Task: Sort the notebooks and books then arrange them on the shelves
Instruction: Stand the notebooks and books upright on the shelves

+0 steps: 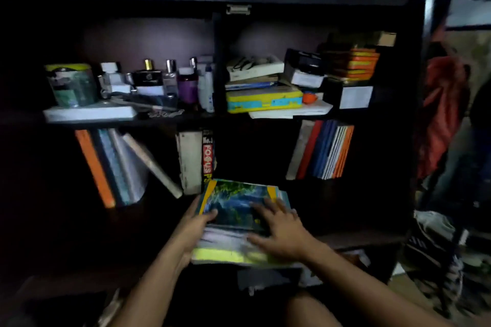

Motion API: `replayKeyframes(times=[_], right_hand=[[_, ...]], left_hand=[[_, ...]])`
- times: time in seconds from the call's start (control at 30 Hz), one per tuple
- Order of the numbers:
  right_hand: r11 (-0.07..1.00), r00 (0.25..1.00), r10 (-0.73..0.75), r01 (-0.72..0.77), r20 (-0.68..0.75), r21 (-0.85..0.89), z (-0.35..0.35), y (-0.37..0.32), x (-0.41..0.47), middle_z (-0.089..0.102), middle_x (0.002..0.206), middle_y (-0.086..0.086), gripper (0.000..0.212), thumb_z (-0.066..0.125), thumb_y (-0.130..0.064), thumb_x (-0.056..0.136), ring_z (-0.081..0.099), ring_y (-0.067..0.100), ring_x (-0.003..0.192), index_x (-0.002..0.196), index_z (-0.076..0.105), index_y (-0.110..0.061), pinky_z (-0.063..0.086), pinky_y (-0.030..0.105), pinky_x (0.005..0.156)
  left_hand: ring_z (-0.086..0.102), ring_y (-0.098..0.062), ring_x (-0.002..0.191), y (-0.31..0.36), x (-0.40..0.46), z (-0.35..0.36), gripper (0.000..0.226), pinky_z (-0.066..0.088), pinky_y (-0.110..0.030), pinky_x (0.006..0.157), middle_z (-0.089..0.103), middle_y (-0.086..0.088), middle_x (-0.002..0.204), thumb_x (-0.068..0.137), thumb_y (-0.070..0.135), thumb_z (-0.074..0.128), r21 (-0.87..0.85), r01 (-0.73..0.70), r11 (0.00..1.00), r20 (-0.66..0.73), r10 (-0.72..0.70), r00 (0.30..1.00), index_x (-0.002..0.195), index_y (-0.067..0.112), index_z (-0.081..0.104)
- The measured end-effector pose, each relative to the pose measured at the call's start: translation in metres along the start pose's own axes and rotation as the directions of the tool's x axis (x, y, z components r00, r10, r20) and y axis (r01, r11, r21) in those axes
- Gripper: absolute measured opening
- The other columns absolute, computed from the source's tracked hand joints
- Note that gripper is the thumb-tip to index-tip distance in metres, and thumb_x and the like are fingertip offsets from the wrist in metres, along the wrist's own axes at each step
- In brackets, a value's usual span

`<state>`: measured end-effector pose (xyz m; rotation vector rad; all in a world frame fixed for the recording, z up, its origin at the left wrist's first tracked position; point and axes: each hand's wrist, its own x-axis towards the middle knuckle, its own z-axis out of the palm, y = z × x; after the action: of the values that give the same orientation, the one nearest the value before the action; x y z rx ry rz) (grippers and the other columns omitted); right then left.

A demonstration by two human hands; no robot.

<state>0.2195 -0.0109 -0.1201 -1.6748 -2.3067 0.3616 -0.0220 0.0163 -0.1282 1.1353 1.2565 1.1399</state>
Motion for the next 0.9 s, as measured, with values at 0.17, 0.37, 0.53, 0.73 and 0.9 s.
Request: replayKeyframes(times=[0.17,0.37,0.53,0.73,0.9], right_hand=[[0.981,0.988,0.056,-0.082,-0.147,-0.178,0.029,-0.012,0.014,0.018,0.166,0.011,0.096,-0.001,-0.088,0.081,0.012,0.036,0.154,0.158,0.022,-0.035,0.021,0.059,0.118],[0.947,0.985,-0.06,0.005,-0.161,-0.32,0.007,-0.01,0.005,0.051,0.142,0.015,0.065,0.02,-0.059,0.097,0.05,0.038,0.128,0.148,0.044,-0.025,0.046,0.049,0.095],[0.981,0.929,0.076,-0.134,-0.361,-0.14,-0.03,0.011,-0.038,0.068,0.108,0.008,0.02,0.039,-0.041,0.106,0.064,0.034,0.097,0.119,0.049,-0.031,0.048,0.042,0.072],[0.789,0.655,0.524,-0.135,-0.544,0.599,-0.067,0.056,-0.092,0.071,0.1,-0.003,0.02,0.044,-0.035,0.107,0.069,0.014,0.094,0.107,0.062,-0.024,0.048,0.014,0.067],[0.661,0.632,0.552,0.065,-0.544,0.747,-0.075,0.051,-0.124,0.074,0.111,-0.001,0.027,0.041,-0.03,0.107,0.07,0.009,0.105,0.122,0.062,-0.021,0.056,0.022,0.086]], left_hand=[[0.046,-0.02,0.136,-0.016,0.041,-0.014,0.064,0.04,-0.032,0.095,0.046,0.003,0.15,0.096,0.028,0.066,0.101,-0.064,0.993,0.096,0.054,0.994,0.153,0.029,0.039],[0.046,-0.017,0.133,-0.006,0.011,-0.01,0.07,0.039,-0.035,0.097,0.046,0.01,0.148,0.077,0.082,0.057,0.18,-0.122,0.976,0.104,0.104,0.989,0.137,0.047,0.049],[0.052,-0.032,0.131,-0.011,-0.006,0.007,0.068,0.04,-0.034,0.093,0.051,-0.003,0.148,0.093,0.069,0.048,0.35,-0.113,0.93,0.002,0.121,0.993,0.151,0.032,0.044],[0.05,-0.041,0.127,-0.009,-0.007,0.052,0.078,0.046,-0.04,0.097,0.052,-0.023,0.14,0.092,0.061,0.056,0.765,-0.094,0.637,0.076,0.055,0.996,0.154,0.021,0.03],[0.015,-0.035,0.152,0.05,-0.001,0.079,0.101,0.028,-0.049,0.116,0.005,-0.016,0.168,0.087,0.072,0.055,0.89,-0.255,0.377,0.17,0.243,0.955,0.161,0.021,0.009]])
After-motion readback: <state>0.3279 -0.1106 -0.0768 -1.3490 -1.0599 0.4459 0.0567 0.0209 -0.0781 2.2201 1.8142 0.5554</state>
